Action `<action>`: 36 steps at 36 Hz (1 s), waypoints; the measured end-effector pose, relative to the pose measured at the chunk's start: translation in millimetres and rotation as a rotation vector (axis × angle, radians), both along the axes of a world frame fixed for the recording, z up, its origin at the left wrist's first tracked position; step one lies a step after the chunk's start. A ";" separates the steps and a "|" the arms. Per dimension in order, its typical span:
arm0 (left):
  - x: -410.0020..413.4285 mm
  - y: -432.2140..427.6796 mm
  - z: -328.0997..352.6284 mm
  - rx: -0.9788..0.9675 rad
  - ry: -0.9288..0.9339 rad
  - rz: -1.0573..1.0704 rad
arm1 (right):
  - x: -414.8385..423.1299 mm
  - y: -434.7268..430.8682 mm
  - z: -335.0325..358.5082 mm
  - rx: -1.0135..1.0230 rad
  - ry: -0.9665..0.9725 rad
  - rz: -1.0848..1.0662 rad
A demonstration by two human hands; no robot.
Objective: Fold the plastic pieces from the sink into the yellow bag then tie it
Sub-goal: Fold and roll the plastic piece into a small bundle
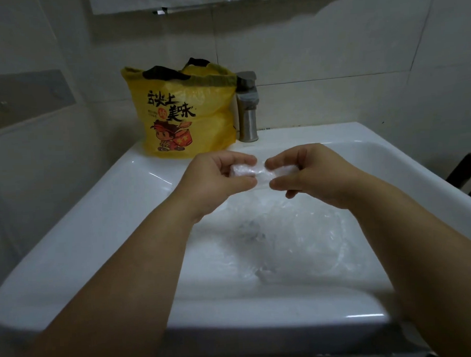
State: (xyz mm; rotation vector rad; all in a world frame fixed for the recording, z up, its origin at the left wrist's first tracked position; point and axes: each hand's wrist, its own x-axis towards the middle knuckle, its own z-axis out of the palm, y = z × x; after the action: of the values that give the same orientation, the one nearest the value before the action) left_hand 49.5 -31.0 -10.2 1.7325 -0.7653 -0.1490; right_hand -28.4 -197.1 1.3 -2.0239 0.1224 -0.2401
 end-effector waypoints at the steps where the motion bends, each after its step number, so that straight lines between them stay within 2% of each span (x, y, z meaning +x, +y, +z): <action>1: 1.5 -0.4 -1.5 0.010 -0.026 0.018 | 0.7 -0.1 -0.8 -0.055 -0.017 -0.014; 7: 5.9 0.2 -2.5 0.021 -0.137 0.096 | 2.6 -2.3 -4.4 -0.161 -0.116 -0.061; 13: 8.2 2.1 -4.8 0.125 -0.327 0.128 | 3.9 -2.9 -6.8 -0.208 -0.129 -0.063; 19: 10.1 3.6 -2.8 0.174 -0.398 0.113 | 4.3 -3.8 -8.7 -0.230 -0.148 -0.064; 23: 11.2 2.4 -4.6 0.229 -0.460 0.129 | 4.8 -3.0 -10.1 -0.324 -0.127 -0.062; 28: 12.1 2.0 -4.4 0.177 -0.342 0.106 | 2.5 -4.2 -6.9 -0.448 -0.138 -0.047; 32: 11.4 3.4 -3.2 0.074 -0.138 -0.004 | 1.6 -8.6 -4.5 -0.384 -0.128 -0.033; 36: 13.3 4.9 -3.1 0.082 -0.146 0.018 | 1.2 -11.2 -2.8 -0.231 -0.127 -0.018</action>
State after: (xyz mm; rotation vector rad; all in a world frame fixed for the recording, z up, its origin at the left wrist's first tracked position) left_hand 62.8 -26.1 -13.3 1.8424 -0.8602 -0.0416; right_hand -27.3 -208.2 -1.5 -2.2305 0.0345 -0.4095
